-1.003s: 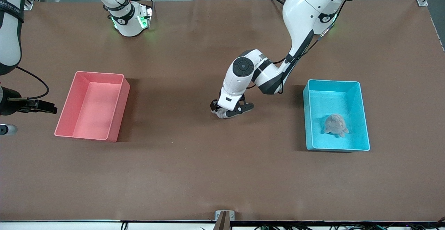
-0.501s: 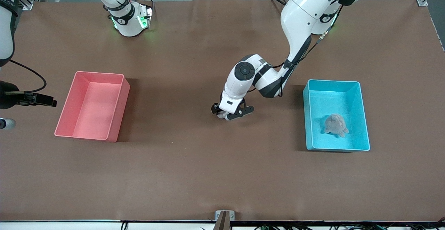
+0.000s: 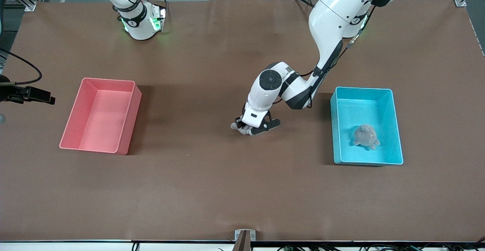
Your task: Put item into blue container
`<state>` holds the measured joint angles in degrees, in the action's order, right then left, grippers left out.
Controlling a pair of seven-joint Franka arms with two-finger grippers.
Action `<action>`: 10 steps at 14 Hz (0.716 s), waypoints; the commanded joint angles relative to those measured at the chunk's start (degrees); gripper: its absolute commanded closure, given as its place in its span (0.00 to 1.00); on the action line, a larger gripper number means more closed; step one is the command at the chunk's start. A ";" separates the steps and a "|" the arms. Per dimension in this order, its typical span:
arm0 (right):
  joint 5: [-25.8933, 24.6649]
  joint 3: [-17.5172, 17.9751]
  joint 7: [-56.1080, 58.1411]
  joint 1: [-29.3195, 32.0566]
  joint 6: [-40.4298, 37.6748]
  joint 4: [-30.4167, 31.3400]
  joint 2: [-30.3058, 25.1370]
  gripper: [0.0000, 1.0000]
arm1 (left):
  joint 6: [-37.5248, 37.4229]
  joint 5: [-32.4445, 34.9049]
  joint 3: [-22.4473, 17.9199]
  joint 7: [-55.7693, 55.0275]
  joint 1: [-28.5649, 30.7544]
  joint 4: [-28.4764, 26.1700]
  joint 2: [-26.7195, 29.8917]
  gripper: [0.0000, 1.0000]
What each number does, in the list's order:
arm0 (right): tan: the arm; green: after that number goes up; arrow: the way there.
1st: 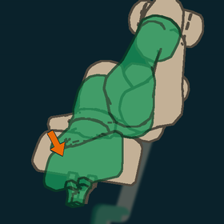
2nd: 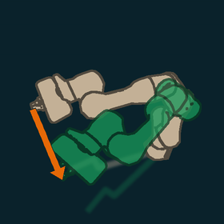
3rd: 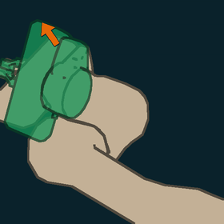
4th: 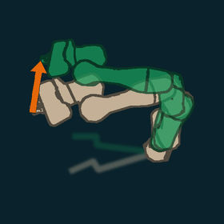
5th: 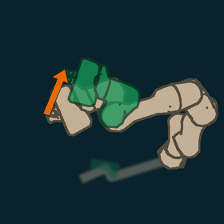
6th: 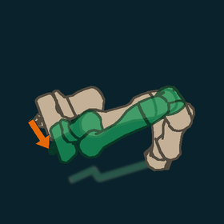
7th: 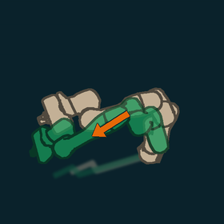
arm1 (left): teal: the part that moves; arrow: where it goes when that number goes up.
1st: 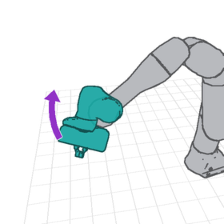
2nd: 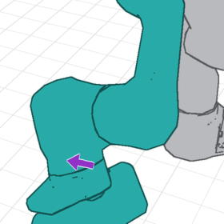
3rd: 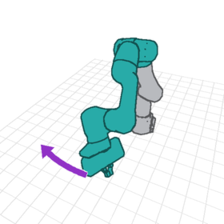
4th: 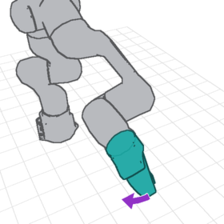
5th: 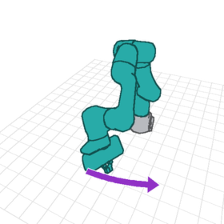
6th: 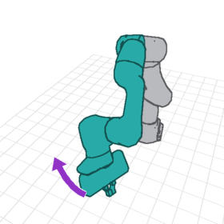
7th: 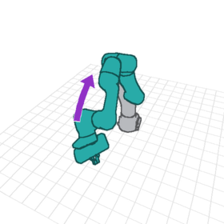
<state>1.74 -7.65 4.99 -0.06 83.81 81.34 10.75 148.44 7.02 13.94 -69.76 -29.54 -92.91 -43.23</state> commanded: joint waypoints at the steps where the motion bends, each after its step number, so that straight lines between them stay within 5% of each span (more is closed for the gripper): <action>1: -0.51 0.35 -0.16 -0.38 1.62 8.46 -7.48 0.00 | -4.55 0.63 0.30 0.06 3.85 -0.43 4.63 0.85; 5: -0.95 0.35 -0.16 -0.47 3.99 14.36 -13.46 0.00 | -18.58 0.63 1.18 0.94 11.24 -0.96 12.54 0.85; 10: -1.39 0.44 -0.16 -0.55 4.43 16.31 -15.59 0.00 | -34.51 -0.07 3.54 14.62 23.52 -4.20 22.82 0.85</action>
<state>1.27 -7.31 4.99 -0.17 86.82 94.82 -2.72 116.91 7.03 15.19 -60.08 -11.45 -92.87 -25.24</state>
